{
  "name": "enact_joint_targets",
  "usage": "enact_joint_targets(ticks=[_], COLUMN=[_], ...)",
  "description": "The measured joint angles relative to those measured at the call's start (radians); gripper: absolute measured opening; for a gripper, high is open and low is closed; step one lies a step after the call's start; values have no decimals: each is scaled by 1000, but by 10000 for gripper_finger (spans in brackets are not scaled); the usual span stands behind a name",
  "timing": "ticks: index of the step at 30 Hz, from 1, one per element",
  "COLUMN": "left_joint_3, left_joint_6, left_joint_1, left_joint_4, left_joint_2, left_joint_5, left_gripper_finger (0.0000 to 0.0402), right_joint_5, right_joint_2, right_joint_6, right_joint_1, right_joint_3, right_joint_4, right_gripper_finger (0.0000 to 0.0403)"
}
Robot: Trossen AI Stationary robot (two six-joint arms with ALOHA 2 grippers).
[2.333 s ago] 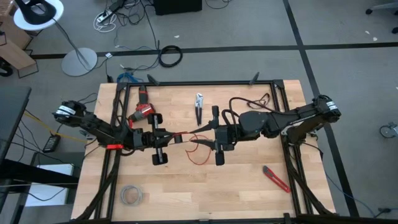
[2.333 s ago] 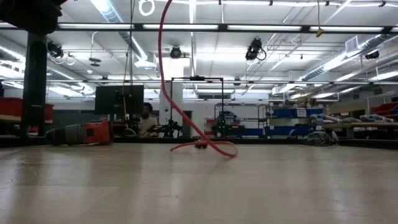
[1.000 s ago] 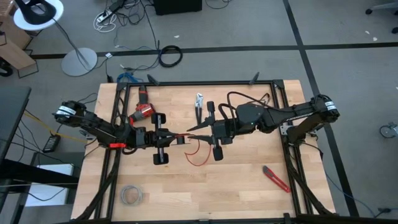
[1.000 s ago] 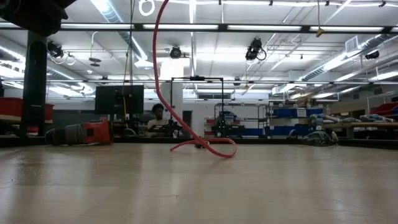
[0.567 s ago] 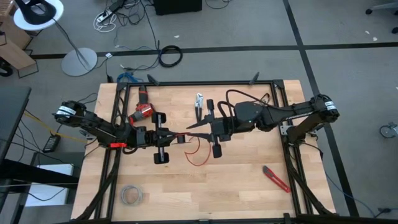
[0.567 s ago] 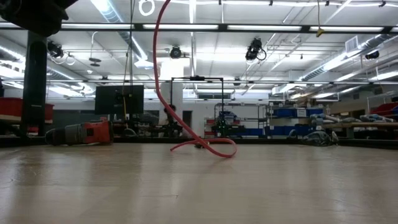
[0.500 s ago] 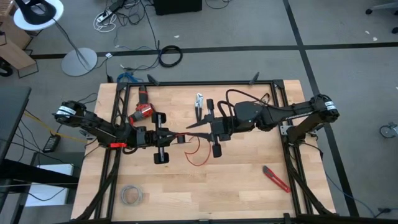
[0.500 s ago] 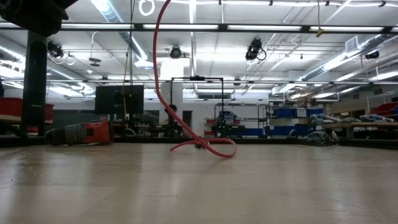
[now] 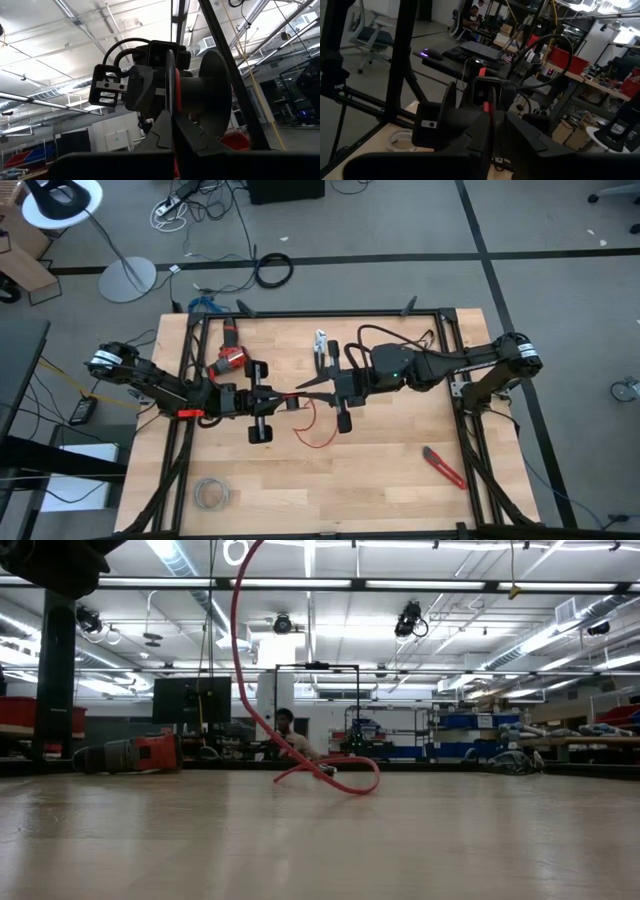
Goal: Coil cords
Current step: Coil the red wire onto the black spool
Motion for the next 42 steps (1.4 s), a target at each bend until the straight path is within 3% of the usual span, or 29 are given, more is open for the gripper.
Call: enact_joint_targets(ticks=[8,18,22,33,37,42], left_joint_3=[0,0,0,0,0,0], left_joint_6=[0,-2,-1,-5,-5,2], left_joint_1=[0,-3,-10,-19,-35,-62], left_joint_4=[1,0,-2,-1,-7,-28], left_joint_2=[0,0,0,0,0,0], left_joint_5=[-2,-30,-56,-66,-128,-208], left_gripper_finger=[0,9,45,207,235,239], right_joint_5=[0,5,6,27,29,45], right_joint_2=[0,0,1,2,2,2], right_joint_6=[-40,-59,-61,-62,-62,-62], right_joint_1=[5,12,12,12,12,13], right_joint_3=[0,0,-1,-1,-1,-1], right_joint_4=[-3,-5,-5,-5,-5,-5], right_gripper_finger=[6,3,2,1,1,0])
